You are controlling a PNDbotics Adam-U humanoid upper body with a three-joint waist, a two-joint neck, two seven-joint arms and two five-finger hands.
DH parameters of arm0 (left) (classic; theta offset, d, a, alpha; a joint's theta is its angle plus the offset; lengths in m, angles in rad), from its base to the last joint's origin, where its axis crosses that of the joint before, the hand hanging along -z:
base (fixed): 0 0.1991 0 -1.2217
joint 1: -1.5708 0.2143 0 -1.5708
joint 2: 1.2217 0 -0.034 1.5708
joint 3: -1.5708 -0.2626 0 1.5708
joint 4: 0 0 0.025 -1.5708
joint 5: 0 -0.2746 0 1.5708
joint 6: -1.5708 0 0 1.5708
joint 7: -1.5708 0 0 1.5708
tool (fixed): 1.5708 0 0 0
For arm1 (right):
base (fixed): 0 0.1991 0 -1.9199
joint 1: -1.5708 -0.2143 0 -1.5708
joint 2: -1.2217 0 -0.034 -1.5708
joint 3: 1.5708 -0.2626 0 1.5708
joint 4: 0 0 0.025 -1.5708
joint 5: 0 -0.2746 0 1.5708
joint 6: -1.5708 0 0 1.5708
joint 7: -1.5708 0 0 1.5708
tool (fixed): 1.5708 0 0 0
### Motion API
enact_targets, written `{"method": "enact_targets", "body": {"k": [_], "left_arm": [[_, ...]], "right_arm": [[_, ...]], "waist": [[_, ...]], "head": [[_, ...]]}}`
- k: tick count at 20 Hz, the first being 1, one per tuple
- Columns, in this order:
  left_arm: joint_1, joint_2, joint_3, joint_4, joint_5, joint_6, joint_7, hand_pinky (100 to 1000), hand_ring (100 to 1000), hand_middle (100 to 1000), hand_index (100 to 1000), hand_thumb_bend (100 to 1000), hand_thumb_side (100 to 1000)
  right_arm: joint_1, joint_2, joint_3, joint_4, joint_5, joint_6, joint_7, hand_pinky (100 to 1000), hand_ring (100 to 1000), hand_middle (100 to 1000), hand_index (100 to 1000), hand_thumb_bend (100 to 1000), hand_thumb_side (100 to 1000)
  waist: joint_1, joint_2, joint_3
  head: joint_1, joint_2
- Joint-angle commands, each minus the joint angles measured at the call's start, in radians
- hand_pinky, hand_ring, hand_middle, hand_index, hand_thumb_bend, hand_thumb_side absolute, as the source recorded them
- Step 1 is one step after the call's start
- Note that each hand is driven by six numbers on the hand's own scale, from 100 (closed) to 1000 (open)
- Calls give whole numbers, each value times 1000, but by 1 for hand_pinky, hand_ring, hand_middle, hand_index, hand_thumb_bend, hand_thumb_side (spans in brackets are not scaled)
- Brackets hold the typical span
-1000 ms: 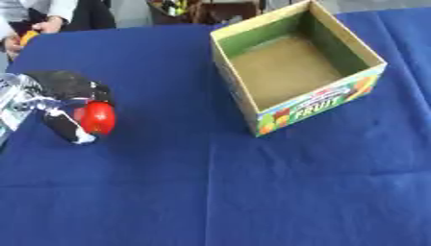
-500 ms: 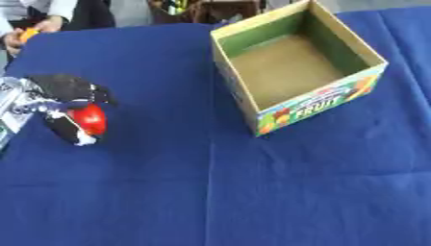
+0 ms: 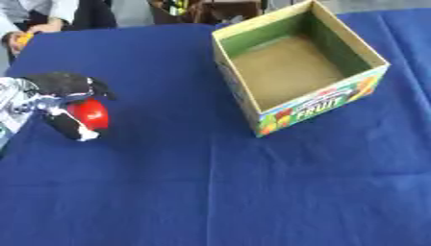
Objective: Pick up objects on the table and place them in the box.
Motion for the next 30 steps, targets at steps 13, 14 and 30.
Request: {"method": "enact_targets", "body": {"k": [13, 14, 30], "left_arm": [[-33, 37, 58, -102, 47, 87, 31, 202, 508, 785, 866, 100, 227], [-36, 37, 59, -112, 48, 88, 29, 198, 504, 784, 866, 100, 225], [-275, -89, 33, -198, 40, 86, -27, 149, 446, 788, 870, 100, 189]], "right_arm": [[-2, -12, -13, -20, -9, 8, -2, 683, 731, 496, 705, 169, 636], [-1, -12, -14, -20, -9, 8, -3, 683, 731, 496, 705, 168, 636], [5, -13, -4, -20, -19, 13, 6, 684, 729, 498, 706, 150, 628]], "waist": [[3, -34, 8], [3, -35, 8], [26, -77, 6]], "head": [[-2, 0], [-2, 1], [4, 27]]}}
